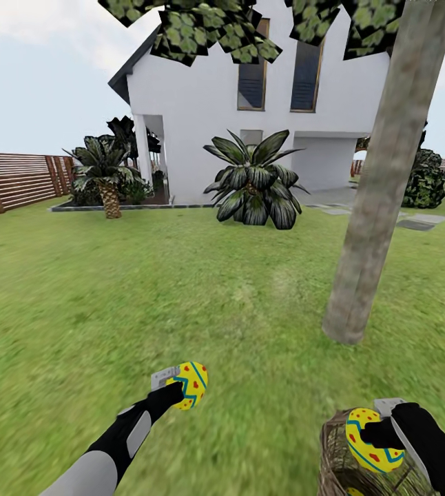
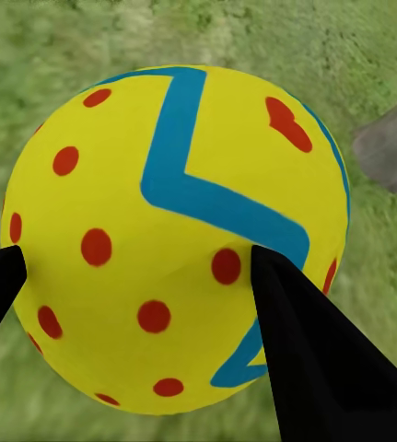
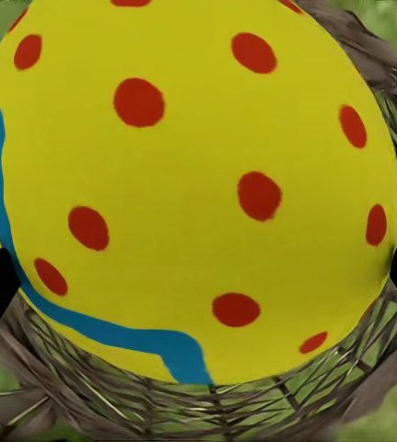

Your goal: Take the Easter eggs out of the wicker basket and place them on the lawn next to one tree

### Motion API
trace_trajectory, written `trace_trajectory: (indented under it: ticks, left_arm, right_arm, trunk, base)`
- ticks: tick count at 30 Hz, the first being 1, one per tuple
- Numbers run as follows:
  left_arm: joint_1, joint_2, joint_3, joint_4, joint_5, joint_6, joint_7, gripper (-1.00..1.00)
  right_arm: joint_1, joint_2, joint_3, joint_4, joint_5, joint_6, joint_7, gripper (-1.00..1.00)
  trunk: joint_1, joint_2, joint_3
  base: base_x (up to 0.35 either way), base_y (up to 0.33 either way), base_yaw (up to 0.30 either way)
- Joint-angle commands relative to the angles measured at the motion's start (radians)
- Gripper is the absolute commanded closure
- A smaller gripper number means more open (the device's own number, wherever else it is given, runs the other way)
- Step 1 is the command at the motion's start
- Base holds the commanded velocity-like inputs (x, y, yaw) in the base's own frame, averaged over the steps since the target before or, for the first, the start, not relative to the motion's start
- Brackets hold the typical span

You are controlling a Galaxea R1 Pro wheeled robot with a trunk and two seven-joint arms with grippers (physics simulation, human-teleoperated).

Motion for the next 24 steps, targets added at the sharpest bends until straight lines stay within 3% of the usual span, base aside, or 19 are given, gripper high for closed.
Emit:
trace_trajectory:
  ticks: [1,7,18,24]
  left_arm:
    - [0.0,-0.001,0.004,0.0,0.009,0.006,-0.003,1.0]
    - [0.0,-0.001,0.004,0.005,0.009,0.006,-0.003,1.0]
    - [0.0,-0.01,0.005,0.006,0.009,0.005,-0.004,1.0]
    - [0.0,-0.01,0.005,0.006,0.009,0.005,-0.004,1.0]
  right_arm:
    - [0.0,0.0,0.001,-0.001,0.003,0.004,0.004,1.0]
    - [0.0,0.0,0.001,-0.001,0.003,0.004,0.004,1.0]
    - [0.0,0.0,0.001,-0.001,0.003,0.005,0.004,1.0]
    - [0.0,0.0,0.001,-0.001,0.003,0.004,0.004,1.0]
  trunk:
    - [-0.004,0.007,0.002]
    - [-0.027,0.049,0.021]
    - [-0.069,0.126,0.055]
    - [-0.092,0.168,0.074]
  base:
    - [0.0,0.0,0.0]
    - [-0.03,0.022,0.0]
    - [-0.231,0.213,0.0]
    - [-0.035,0.188,0.0]
